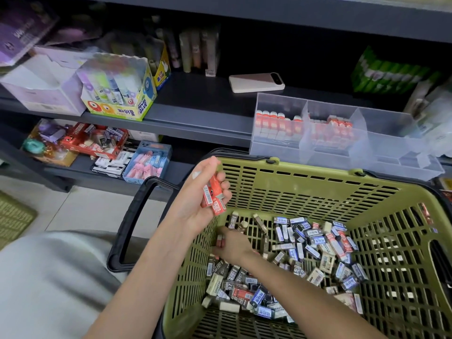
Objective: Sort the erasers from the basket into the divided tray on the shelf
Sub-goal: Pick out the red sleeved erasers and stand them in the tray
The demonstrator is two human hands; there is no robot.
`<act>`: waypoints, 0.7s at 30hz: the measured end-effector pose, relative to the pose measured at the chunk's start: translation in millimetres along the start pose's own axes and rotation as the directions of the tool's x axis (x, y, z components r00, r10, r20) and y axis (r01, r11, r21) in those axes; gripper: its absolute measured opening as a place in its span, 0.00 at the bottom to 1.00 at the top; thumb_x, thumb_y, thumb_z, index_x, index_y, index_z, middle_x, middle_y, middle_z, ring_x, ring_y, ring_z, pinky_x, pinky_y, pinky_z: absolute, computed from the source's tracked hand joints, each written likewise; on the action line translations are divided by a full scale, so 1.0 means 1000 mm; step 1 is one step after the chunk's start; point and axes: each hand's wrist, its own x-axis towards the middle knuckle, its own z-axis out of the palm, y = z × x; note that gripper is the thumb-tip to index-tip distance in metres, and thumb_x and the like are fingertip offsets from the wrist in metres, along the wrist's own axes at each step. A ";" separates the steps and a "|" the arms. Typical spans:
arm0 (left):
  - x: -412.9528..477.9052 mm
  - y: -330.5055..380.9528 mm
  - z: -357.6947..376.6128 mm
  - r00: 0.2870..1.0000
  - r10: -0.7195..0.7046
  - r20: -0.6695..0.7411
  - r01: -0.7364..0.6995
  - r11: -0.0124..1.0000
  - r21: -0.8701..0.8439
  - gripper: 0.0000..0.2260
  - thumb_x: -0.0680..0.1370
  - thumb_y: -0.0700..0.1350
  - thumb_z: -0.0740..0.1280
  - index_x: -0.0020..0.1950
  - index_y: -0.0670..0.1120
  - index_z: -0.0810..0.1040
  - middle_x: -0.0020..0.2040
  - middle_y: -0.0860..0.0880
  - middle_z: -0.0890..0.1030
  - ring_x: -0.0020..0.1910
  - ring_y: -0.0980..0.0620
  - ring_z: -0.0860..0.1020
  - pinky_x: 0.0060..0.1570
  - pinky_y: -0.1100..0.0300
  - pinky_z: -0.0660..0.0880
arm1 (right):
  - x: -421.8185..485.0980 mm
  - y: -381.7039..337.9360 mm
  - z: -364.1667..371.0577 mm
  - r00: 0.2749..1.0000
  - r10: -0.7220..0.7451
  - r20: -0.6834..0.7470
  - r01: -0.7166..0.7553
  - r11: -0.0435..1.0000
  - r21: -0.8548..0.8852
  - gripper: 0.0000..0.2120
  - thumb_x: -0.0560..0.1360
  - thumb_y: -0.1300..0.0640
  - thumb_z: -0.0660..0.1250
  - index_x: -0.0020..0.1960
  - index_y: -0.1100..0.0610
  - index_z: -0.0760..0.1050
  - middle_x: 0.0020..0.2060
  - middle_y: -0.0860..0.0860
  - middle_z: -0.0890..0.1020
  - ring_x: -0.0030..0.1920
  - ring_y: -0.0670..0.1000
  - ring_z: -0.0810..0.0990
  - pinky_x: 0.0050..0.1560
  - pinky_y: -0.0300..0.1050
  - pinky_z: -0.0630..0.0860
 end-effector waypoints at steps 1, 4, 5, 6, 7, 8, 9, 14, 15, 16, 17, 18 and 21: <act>0.000 0.000 0.000 1.000 -0.001 0.007 0.001 1.000 0.008 0.09 0.69 0.48 0.72 0.44 0.46 0.76 0.32 0.49 0.77 0.29 0.55 0.76 0.26 0.64 0.73 | 0.001 0.000 0.003 1.000 -0.006 0.004 0.006 1.000 -0.008 0.19 0.73 0.47 0.68 0.61 0.52 0.70 0.52 0.51 0.80 0.50 0.52 0.78 0.45 0.41 0.74; 0.000 0.000 -0.001 1.000 -0.015 0.003 0.015 1.000 0.014 0.09 0.68 0.48 0.72 0.44 0.46 0.77 0.33 0.48 0.77 0.29 0.54 0.76 0.25 0.65 0.73 | 0.001 0.005 0.005 1.000 -0.020 0.005 0.020 0.998 0.060 0.08 0.72 0.52 0.68 0.46 0.50 0.69 0.44 0.47 0.78 0.45 0.50 0.77 0.37 0.38 0.72; 0.000 0.000 -0.001 1.000 -0.017 -0.004 0.017 1.000 0.024 0.10 0.68 0.47 0.73 0.44 0.46 0.77 0.33 0.48 0.77 0.29 0.54 0.76 0.25 0.65 0.72 | 0.001 0.008 0.005 1.000 -0.023 -0.005 0.023 0.995 0.095 0.08 0.71 0.54 0.68 0.44 0.50 0.69 0.44 0.46 0.78 0.44 0.49 0.78 0.34 0.36 0.70; -0.001 0.000 0.000 1.000 -0.017 -0.009 0.017 0.999 0.036 0.10 0.67 0.46 0.73 0.45 0.47 0.77 0.33 0.48 0.77 0.29 0.54 0.75 0.25 0.65 0.72 | -0.001 0.010 0.004 1.000 -0.022 -0.019 0.025 0.988 0.151 0.08 0.71 0.56 0.69 0.43 0.50 0.69 0.45 0.45 0.79 0.43 0.47 0.78 0.33 0.32 0.69; -0.001 0.000 0.000 1.000 -0.015 -0.013 0.015 0.998 0.058 0.09 0.67 0.46 0.73 0.44 0.47 0.78 0.33 0.48 0.77 0.29 0.54 0.75 0.25 0.64 0.72 | -0.004 0.013 0.002 0.999 -0.020 -0.025 0.025 0.973 0.228 0.09 0.70 0.58 0.70 0.41 0.50 0.70 0.44 0.45 0.79 0.40 0.44 0.78 0.31 0.31 0.69; -0.001 -0.001 0.000 1.000 -0.004 -0.018 0.006 0.995 0.104 0.09 0.67 0.46 0.73 0.44 0.48 0.78 0.33 0.48 0.76 0.29 0.54 0.75 0.25 0.64 0.72 | -0.009 0.015 -0.002 1.000 -0.020 -0.024 0.026 0.948 0.318 0.10 0.70 0.60 0.71 0.41 0.50 0.70 0.41 0.44 0.79 0.35 0.41 0.77 0.30 0.30 0.70; -0.001 -0.003 0.000 0.999 0.017 -0.028 -0.012 0.981 0.192 0.08 0.68 0.47 0.73 0.43 0.48 0.78 0.33 0.48 0.76 0.29 0.54 0.75 0.25 0.64 0.72 | -0.016 0.015 -0.010 1.000 -0.017 -0.023 0.025 0.913 0.407 0.09 0.70 0.61 0.71 0.42 0.51 0.71 0.39 0.46 0.79 0.30 0.39 0.75 0.28 0.31 0.70; 0.000 -0.016 -0.001 0.989 0.108 -0.101 -0.012 0.739 0.674 0.11 0.74 0.54 0.70 0.46 0.47 0.77 0.34 0.50 0.75 0.32 0.54 0.74 0.29 0.62 0.73 | -0.058 0.001 -0.095 0.994 -0.102 -0.039 0.092 0.583 0.807 0.15 0.70 0.63 0.72 0.53 0.57 0.70 0.37 0.55 0.82 0.31 0.48 0.77 0.30 0.38 0.72; 0.000 -0.018 0.001 0.988 0.074 -0.135 0.040 0.722 0.690 0.14 0.72 0.57 0.70 0.46 0.47 0.76 0.34 0.50 0.75 0.31 0.54 0.74 0.28 0.62 0.73 | -0.069 -0.003 -0.112 0.988 -0.145 -0.055 0.125 0.530 0.839 0.17 0.69 0.63 0.72 0.54 0.57 0.70 0.37 0.55 0.82 0.31 0.49 0.77 0.30 0.38 0.72; 0.000 -0.020 0.002 0.987 0.007 -0.160 0.107 0.713 0.692 0.17 0.70 0.60 0.70 0.46 0.47 0.77 0.35 0.49 0.75 0.29 0.55 0.74 0.26 0.62 0.72 | -0.078 -0.008 -0.125 0.980 -0.182 -0.076 0.156 0.486 0.860 0.20 0.68 0.62 0.73 0.56 0.57 0.69 0.36 0.55 0.81 0.31 0.50 0.76 0.30 0.39 0.72; 0.000 -0.022 0.005 0.982 -0.091 -0.165 0.180 0.702 0.689 0.22 0.68 0.64 0.69 0.49 0.46 0.77 0.36 0.48 0.77 0.28 0.55 0.74 0.24 0.63 0.70 | -0.087 -0.013 -0.135 0.973 -0.208 -0.098 0.184 0.451 0.873 0.21 0.67 0.62 0.73 0.57 0.57 0.68 0.37 0.56 0.81 0.31 0.50 0.76 0.29 0.39 0.72; -0.001 -0.025 0.008 0.970 -0.201 -0.140 0.242 0.689 0.683 0.28 0.65 0.67 0.68 0.51 0.46 0.77 0.37 0.46 0.78 0.26 0.54 0.75 0.21 0.63 0.69 | -0.095 -0.019 -0.142 0.968 -0.219 -0.122 0.208 0.432 0.877 0.22 0.67 0.62 0.73 0.57 0.58 0.68 0.37 0.56 0.81 0.31 0.50 0.76 0.28 0.39 0.72; -0.001 -0.033 0.013 0.919 -0.395 -0.012 0.319 0.723 0.613 0.35 0.58 0.72 0.68 0.52 0.46 0.78 0.33 0.45 0.81 0.27 0.53 0.77 0.23 0.63 0.71 | -0.107 -0.034 -0.147 0.962 -0.177 -0.208 0.271 0.525 0.807 0.19 0.68 0.63 0.73 0.56 0.61 0.70 0.38 0.54 0.81 0.30 0.50 0.77 0.30 0.40 0.75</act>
